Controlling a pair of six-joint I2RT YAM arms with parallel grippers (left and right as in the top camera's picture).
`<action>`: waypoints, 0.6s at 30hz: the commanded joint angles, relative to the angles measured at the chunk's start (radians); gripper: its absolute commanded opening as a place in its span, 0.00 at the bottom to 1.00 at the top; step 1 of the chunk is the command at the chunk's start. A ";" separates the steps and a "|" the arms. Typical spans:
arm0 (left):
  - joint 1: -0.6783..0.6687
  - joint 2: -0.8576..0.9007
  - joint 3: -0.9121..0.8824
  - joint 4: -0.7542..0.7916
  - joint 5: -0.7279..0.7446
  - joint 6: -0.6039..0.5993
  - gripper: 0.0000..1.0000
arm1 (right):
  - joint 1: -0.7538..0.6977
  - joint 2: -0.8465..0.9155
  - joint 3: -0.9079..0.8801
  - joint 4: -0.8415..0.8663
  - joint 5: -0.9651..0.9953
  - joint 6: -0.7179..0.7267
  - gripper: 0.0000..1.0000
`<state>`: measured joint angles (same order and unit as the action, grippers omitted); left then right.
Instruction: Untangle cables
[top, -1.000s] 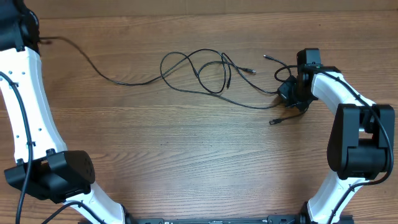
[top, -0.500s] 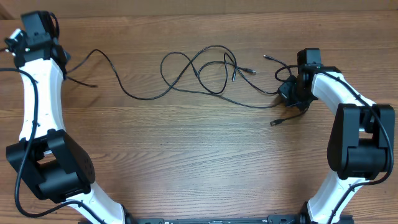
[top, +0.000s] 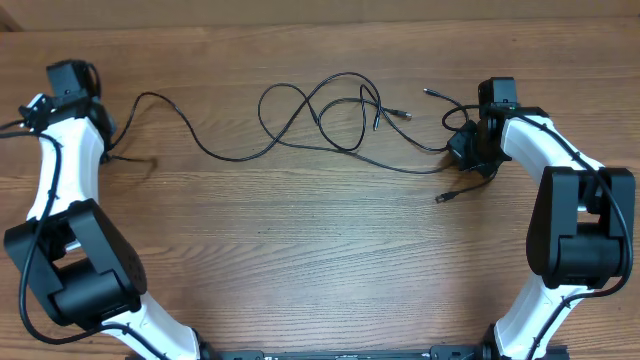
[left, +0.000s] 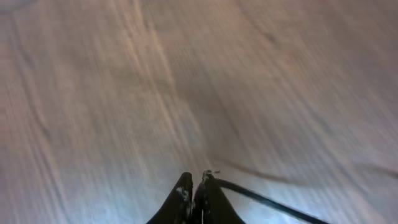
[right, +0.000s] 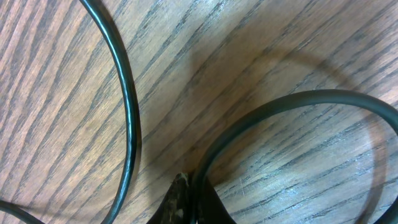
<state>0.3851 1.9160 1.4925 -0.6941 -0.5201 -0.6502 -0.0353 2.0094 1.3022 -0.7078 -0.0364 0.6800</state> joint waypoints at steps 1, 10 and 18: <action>0.040 -0.005 -0.009 0.007 -0.037 0.028 0.13 | -0.018 0.056 -0.038 -0.001 0.061 -0.004 0.04; 0.085 -0.005 -0.008 0.092 0.151 0.403 0.88 | -0.018 0.056 -0.038 0.007 0.058 -0.004 0.04; 0.010 -0.005 0.051 0.100 0.591 0.653 0.87 | -0.018 0.056 -0.038 0.007 0.056 -0.004 0.05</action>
<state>0.4339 1.9160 1.4971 -0.6006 -0.1593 -0.1478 -0.0349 2.0094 1.3022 -0.7052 -0.0364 0.6804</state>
